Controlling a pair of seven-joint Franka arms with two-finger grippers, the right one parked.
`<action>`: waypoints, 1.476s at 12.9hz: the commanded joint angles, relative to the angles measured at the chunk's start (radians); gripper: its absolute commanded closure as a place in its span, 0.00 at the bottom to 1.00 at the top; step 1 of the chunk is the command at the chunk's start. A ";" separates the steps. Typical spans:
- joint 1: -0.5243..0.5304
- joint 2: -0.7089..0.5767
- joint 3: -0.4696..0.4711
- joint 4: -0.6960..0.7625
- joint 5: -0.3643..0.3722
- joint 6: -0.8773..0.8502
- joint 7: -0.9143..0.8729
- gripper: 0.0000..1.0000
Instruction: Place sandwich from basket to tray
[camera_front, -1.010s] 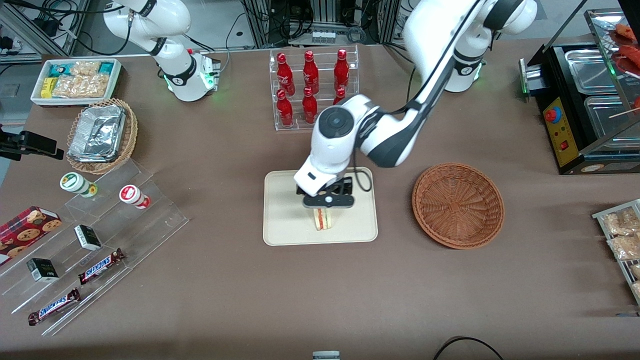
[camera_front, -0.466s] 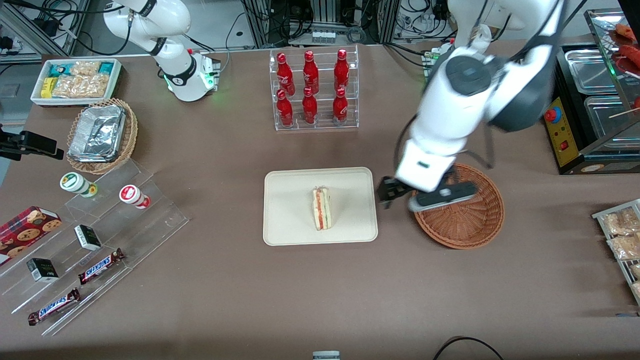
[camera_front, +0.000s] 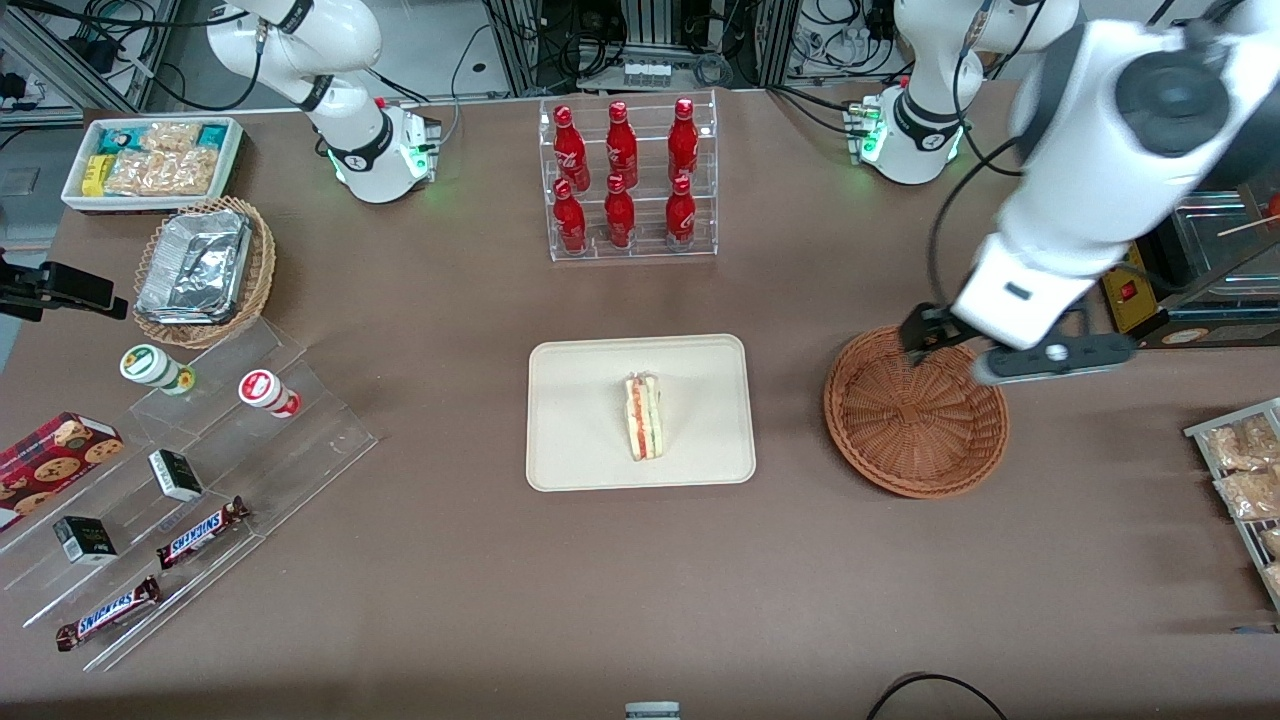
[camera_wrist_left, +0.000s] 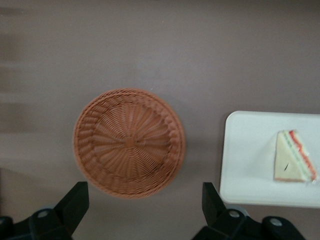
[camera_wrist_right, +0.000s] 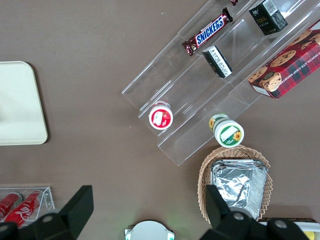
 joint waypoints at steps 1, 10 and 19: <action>0.077 -0.083 -0.010 -0.037 -0.025 -0.082 0.156 0.00; 0.126 -0.197 0.132 -0.120 -0.022 -0.131 0.428 0.00; 0.241 -0.091 -0.004 0.015 -0.008 -0.125 0.350 0.00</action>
